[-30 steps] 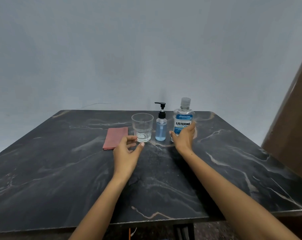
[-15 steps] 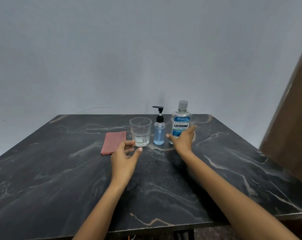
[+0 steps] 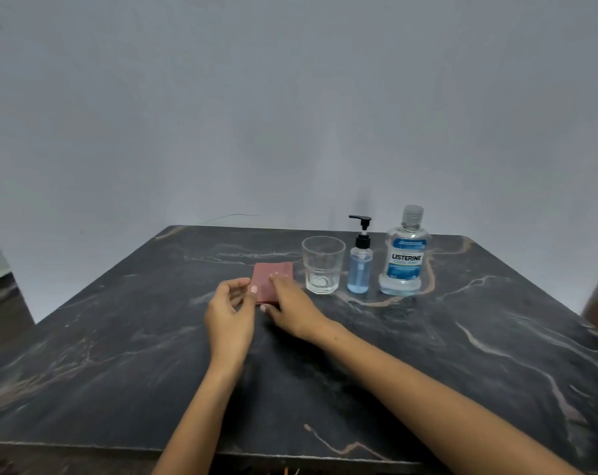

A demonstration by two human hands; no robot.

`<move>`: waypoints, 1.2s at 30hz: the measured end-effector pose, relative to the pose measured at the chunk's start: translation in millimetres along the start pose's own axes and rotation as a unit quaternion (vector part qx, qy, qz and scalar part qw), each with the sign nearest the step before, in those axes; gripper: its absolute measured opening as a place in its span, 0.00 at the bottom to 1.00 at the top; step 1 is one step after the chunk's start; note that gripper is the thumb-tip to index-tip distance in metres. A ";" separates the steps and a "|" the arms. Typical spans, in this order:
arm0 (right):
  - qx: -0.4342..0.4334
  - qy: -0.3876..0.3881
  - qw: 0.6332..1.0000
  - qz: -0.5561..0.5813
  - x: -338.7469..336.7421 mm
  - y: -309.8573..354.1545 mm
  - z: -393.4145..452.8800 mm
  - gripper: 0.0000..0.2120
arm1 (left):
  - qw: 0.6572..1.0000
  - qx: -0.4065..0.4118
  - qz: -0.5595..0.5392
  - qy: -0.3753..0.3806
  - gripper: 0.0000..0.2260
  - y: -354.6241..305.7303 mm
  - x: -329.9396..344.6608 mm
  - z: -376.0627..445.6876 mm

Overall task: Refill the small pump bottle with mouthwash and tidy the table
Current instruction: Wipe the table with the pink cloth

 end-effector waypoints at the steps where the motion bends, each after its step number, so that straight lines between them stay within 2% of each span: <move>1: 0.010 0.024 0.999 -0.027 2.2 1.0 12.7 0.32 | 1.000 -0.002 0.003 -0.002 0.05 0.6 -0.4 -0.2; 6: 0.076 0.101 0.990 -0.067 5.6 2.7 51.9 0.29 | 1.000 -0.007 -0.002 0.000 0.07 1.7 1.8 -2.4; 11: 0.080 0.069 0.993 -0.054 9.8 -2.2 60.8 0.19 | 1.000 -0.008 0.001 0.016 0.07 1.2 2.2 -5.5; 13: 0.081 0.047 0.996 0.003 7.9 -3.2 61.9 0.16 | 1.000 -0.010 0.002 0.017 0.06 0.7 2.4 -6.1; 16: 0.088 -0.016 0.979 0.183 -1.5 0.8 56.7 0.14 | 1.000 -0.016 0.010 0.015 0.06 0.6 1.9 -7.2; 20: 0.059 -0.067 0.893 0.442 -19.6 6.5 40.7 0.16 | 0.999 -0.027 0.013 0.013 0.05 1.1 -1.1 -6.8; 24: 0.028 -0.061 0.771 0.633 -39.9 9.7 1.6 0.17 | 1.000 -0.024 0.011 0.016 0.04 -4.3 -4.8 -9.9; 26: 0.007 -0.047 0.726 0.686 -49.6 4.1 -32.3 0.14 | 0.998 -0.016 0.032 0.054 0.05 -7.5 -9.0 -14.9; 28: 0.003 -0.044 0.713 0.700 -58.2 -6.0 -73.1 0.13 | 0.988 0.003 0.088 0.125 0.06 -9.2 -15.3 -22.6; 30: -0.001 -0.057 0.723 0.688 -68.3 -17.6 -114.9 0.12 | 0.959 0.033 0.191 0.205 0.08 -9.7 -22.0 -32.6; 32: 0.001 -0.101 0.762 0.640 -78.3 -28.1 -150.8 0.12 | 0.918 0.049 0.289 0.267 0.14 -9.2 -26.3 -42.0; 33: 0.010 -0.132 0.804 0.579 -81.8 -34.0 -166.3 0.13 | 0.899 0.047 0.322 0.294 0.16 -8.2 -26.9 -46.4; 34: 0.026 -0.165 0.861 0.479 -84.1 -38.1 -180.3 0.13 | 0.880 0.040 0.352 0.316 0.19 -7.5 -26.3 -50.7; 35: 0.048 -0.199 0.918 0.341 -84.2 -43.0 -191.8 0.13 | 0.861 0.032 0.381 0.334 0.21 -7.4 -25.0 -54.8; 36: 0.063 -0.216 0.954 0.198 -81.4 -47.5 -200.2 0.12 | 0.845 0.027 0.408 0.346 0.22 -7.4 -23.4 -58.4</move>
Point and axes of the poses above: each hand's wrist, its own z-axis towards the middle knuckle, its own x-axis out of the palm, y = z × x, the point moved 1 cm from there along z, towards the middle knuckle, and after that the axes turned 14 degrees about y, right-handed, at the moved point
